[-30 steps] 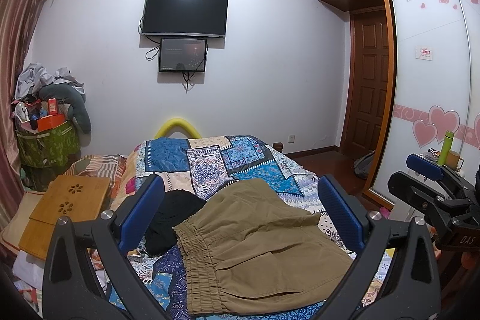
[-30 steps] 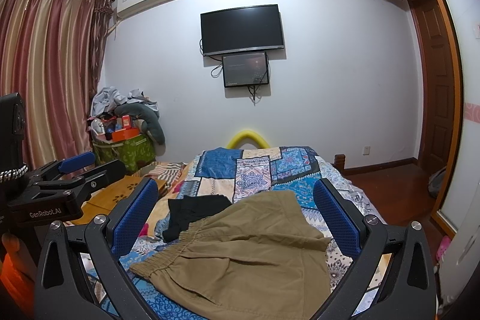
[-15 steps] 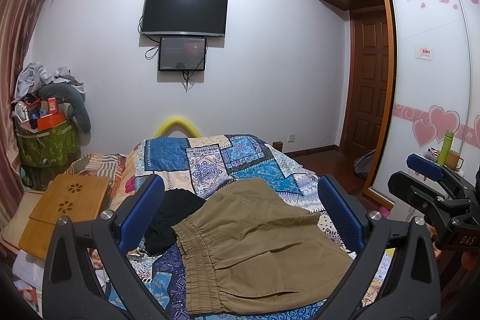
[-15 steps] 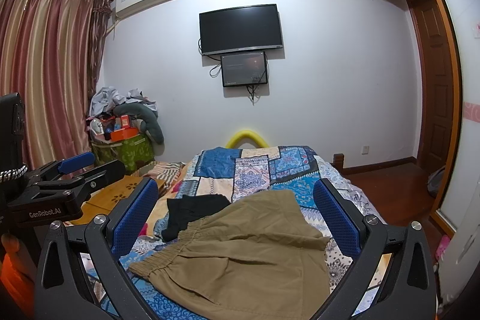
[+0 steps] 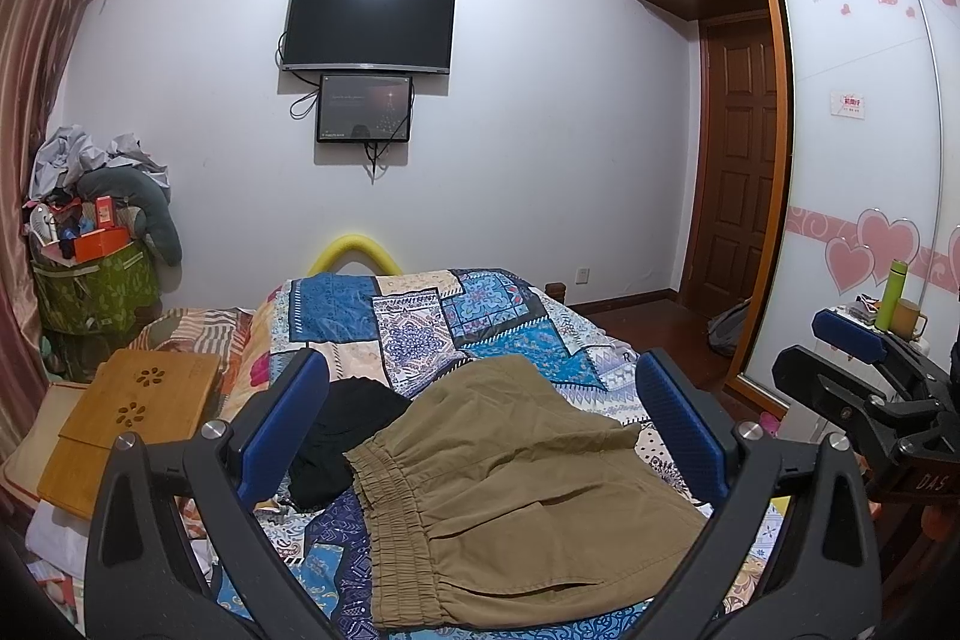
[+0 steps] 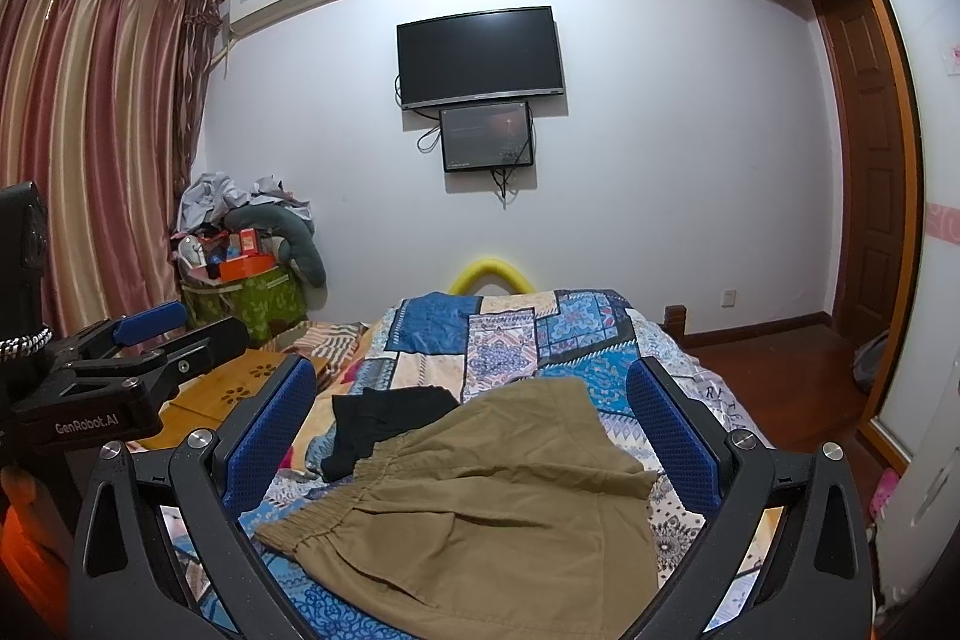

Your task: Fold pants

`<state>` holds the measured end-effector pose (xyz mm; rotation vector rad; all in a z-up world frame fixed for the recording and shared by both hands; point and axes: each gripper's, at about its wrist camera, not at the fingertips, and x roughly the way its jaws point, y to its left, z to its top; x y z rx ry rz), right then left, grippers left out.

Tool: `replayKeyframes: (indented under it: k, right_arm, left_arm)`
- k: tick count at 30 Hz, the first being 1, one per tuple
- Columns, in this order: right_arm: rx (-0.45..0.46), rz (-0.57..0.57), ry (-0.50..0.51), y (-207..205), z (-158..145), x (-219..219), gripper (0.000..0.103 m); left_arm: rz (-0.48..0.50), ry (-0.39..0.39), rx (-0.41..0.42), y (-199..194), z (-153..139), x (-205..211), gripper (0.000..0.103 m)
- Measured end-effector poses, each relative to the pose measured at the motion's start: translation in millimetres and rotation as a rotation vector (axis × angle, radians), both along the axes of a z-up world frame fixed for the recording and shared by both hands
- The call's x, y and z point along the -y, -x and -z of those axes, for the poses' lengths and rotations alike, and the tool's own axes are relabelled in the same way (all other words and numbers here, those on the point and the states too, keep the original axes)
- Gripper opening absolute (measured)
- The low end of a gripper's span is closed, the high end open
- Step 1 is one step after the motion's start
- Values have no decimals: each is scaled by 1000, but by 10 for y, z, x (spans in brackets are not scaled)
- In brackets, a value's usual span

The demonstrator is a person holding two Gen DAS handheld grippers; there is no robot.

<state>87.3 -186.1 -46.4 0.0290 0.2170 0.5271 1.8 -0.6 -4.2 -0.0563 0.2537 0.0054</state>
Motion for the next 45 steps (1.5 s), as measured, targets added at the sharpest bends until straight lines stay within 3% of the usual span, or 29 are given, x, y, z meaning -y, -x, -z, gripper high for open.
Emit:
replayKeyframes:
  k: [12, 19, 25, 32, 39, 45]
  right_arm:
    - [-5, 2, 2, -21, 37, -9, 103]
    - [-37, 18, 8, -166, 138, -28, 103]
    - [-108, 47, 58, -523, 368, 7, 103]
    - [-284, 71, 159, -1165, 860, 174, 103]
    - [-457, 69, 217, -1581, 1217, 395, 103]
    - [-621, 53, 226, -1948, 1613, 506, 98]
  left_arm:
    - [-2, 1, -4, -24, 17, -4, 103]
    - [-7, -1, -46, -237, 103, -65, 103]
    - [-9, -8, -170, -715, 317, -204, 103]
    - [-36, 28, -362, -1409, 779, -503, 103]
    - [-102, -87, -498, -1891, 1253, -721, 103]
    - [-20, -100, -626, -2145, 1610, -788, 103]
